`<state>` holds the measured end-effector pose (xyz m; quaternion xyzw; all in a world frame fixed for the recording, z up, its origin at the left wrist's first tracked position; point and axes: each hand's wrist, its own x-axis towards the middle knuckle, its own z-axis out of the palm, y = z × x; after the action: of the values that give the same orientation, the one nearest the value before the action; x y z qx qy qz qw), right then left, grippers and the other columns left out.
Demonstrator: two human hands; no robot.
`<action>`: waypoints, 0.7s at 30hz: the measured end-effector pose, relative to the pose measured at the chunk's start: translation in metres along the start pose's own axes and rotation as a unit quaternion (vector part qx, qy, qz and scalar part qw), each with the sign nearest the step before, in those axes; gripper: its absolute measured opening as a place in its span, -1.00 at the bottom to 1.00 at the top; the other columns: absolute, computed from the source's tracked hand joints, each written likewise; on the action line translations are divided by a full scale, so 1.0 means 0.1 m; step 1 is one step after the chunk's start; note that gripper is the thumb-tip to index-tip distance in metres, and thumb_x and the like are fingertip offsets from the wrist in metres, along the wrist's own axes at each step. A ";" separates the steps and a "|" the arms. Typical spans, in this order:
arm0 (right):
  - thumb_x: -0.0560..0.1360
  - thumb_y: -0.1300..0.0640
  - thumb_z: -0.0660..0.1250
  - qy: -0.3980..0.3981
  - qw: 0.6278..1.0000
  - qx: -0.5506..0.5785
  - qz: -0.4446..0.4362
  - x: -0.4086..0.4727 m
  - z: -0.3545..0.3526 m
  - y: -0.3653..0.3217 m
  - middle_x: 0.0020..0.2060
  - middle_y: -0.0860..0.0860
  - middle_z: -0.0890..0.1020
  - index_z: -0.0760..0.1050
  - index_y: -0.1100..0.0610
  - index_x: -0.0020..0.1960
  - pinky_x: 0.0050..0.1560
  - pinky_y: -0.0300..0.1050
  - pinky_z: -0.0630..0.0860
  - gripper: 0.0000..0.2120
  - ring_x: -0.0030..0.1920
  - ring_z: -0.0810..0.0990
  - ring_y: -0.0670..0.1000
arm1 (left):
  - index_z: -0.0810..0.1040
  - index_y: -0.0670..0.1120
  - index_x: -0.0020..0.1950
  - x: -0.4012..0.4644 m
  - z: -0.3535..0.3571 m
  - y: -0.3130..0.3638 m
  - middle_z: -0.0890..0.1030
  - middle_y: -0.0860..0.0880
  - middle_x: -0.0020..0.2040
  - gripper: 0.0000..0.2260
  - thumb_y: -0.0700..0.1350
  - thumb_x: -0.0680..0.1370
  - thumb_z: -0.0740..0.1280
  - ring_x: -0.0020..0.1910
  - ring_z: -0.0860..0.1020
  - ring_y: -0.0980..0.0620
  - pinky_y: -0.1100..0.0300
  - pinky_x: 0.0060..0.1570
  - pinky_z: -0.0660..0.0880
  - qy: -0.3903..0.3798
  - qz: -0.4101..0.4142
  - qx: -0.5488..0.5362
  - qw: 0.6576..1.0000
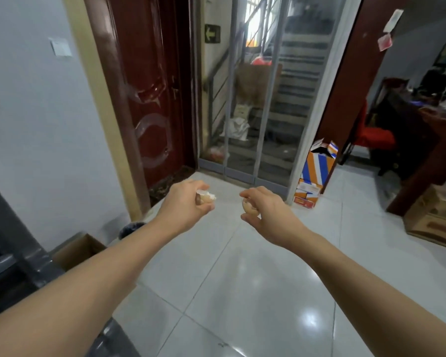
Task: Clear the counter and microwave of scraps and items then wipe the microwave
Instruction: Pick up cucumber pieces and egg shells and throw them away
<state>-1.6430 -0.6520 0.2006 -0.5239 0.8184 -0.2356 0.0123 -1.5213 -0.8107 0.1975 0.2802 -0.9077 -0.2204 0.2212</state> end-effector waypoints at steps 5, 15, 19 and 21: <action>0.53 0.08 0.32 -0.017 1.000 0.019 0.000 0.66 0.02 0.56 0.24 -0.02 0.44 0.34 0.07 0.36 0.09 -0.31 0.34 -0.57 0.17 0.46 -0.03 | 0.55 -0.07 0.22 0.72 0.35 -0.03 0.57 -0.03 0.11 -0.60 -0.04 0.41 0.47 -0.09 0.50 0.06 0.26 -0.07 0.38 -0.008 -0.013 0.002 1.000; 0.53 0.06 0.30 -0.030 1.000 0.002 -0.001 2.18 0.03 1.56 0.24 -0.01 0.44 0.34 0.06 0.35 0.18 -0.17 0.40 -0.58 0.21 0.44 -0.01 | 0.56 -0.09 0.21 2.41 0.94 -0.19 0.58 -0.05 0.07 -0.63 -0.08 0.42 0.46 -0.15 0.49 0.09 0.29 -0.07 0.37 -0.003 -0.017 -0.014 1.000; 0.52 0.06 0.31 -0.043 0.999 -0.002 -0.008 2.88 0.00 1.88 0.25 0.01 0.44 0.34 0.07 0.35 0.19 -0.14 0.41 -0.58 0.22 0.44 0.00 | 0.56 -0.09 0.21 3.10 1.10 -0.25 0.58 -0.05 0.07 -0.63 -0.10 0.42 0.45 -0.15 0.50 0.08 0.28 -0.04 0.40 -0.005 -0.027 -0.018 0.999; 0.52 0.06 0.31 -0.044 0.999 0.001 -0.019 3.21 0.00 2.01 0.25 0.01 0.44 0.34 0.07 0.35 0.18 -0.14 0.42 -0.58 0.21 0.44 0.01 | 0.56 -0.09 0.22 3.40 1.17 -0.30 0.58 -0.05 0.07 -0.63 -0.10 0.42 0.45 -0.13 0.52 0.07 0.27 -0.03 0.42 0.000 -0.035 -0.011 0.999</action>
<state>-1.9589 -0.8601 0.1934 -0.5488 0.8072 -0.2129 0.0443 -1.8243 -1.0068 0.1823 0.3093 -0.8948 -0.2384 0.2165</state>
